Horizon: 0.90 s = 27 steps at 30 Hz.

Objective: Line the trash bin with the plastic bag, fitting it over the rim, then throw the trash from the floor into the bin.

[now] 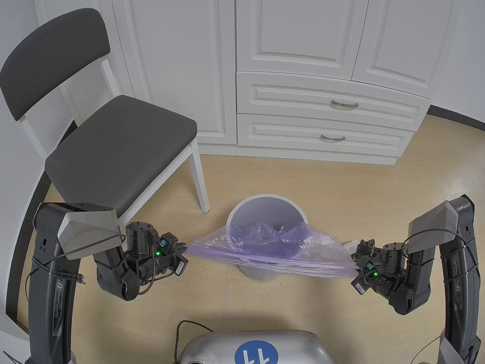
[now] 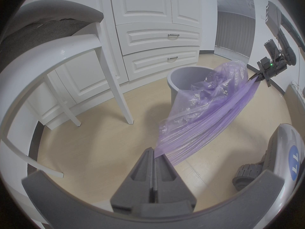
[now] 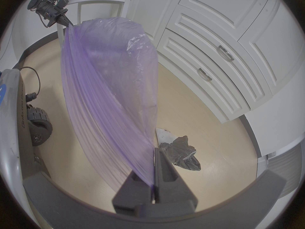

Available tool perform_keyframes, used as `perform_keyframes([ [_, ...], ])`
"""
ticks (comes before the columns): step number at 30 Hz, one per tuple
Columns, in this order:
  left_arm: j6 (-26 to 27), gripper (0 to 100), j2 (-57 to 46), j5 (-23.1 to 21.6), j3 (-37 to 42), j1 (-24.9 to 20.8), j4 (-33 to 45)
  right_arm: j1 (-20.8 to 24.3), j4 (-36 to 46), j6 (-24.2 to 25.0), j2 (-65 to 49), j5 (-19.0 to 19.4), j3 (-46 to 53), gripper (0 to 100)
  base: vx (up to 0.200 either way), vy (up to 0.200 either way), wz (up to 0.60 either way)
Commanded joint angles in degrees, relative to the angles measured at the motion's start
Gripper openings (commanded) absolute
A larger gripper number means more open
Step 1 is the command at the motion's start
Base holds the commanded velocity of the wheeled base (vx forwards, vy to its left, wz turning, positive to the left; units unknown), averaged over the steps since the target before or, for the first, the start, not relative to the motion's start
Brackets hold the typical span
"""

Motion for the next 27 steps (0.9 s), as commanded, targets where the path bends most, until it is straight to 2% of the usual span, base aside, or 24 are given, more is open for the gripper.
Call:
perform_keyframes([
  [1,0.01,0,0.48,-0.1,0.52,-0.37,-0.06,0.01,-1.05,-0.26,0.04,0.12,0.2,0,0.0,0.0,0.0],
  [2,0.01,0,0.48,-0.1,0.52,-0.37,-0.06,0.01,-1.05,-0.26,0.04,0.12,0.2,100,0.0,0.0,0.0],
  [6,-0.17,0,0.13,-0.19,1.04,-0.45,-0.23,0.01,-1.05,-0.09,-1.8,0.91,2.48,100,0.0,0.0,0.0],
  [10,-0.96,0,0.13,-0.63,0.96,-0.81,-2.08,0.1,-1.05,-0.62,-5.76,5.21,6.79,100,0.0,0.0,0.0],
  [14,-1.75,0,0.3,-0.72,1.04,-1.6,-4.36,-0.69,-1.05,-0.53,-7.69,7.68,7.76,100,0.0,0.0,0.0],
  [15,-2.45,0,0.3,-0.72,0.96,-2.12,-5.86,-2.71,-1.05,-0.35,-7.95,11.19,7.58,100,0.0,0.0,0.0],
  [16,-2.45,0,0.3,-0.72,0.96,-2.12,-5.86,-2.71,-1.05,-0.35,-7.95,11.19,7.58,100,0.0,0.0,0.0],
  [17,-3.16,0,0.13,-0.72,0.96,-2.56,-6.56,-5.09,-1.05,-0.18,-7.95,17.52,7.32,100,0.0,0.0,0.0],
  [22,-5.18,0,0.21,-0.1,0.25,-3.36,-6.65,-11.85,-1.05,2.02,-6.72,38.09,5.29,100,0.0,0.0,0.0],
  [24,-5.18,0,0.3,-0.1,0.17,-3.36,-6.65,-12.12,-1.05,2.46,-6.64,39.05,5.12,100,0.0,0.0,0.0],
  [25,-5.71,0,0.74,-0.02,-0.8,-3.44,-6.56,-13.61,-1.05,8.0,-6.02,45.56,3.89,100,0.0,0.0,0.0],
  [27,-6.94,0,1.27,0.6,-1.94,-3.44,-6.56,-14.49,-1.05,12.39,-6.02,48.81,3.19,100,0.0,0.0,0.0],
])
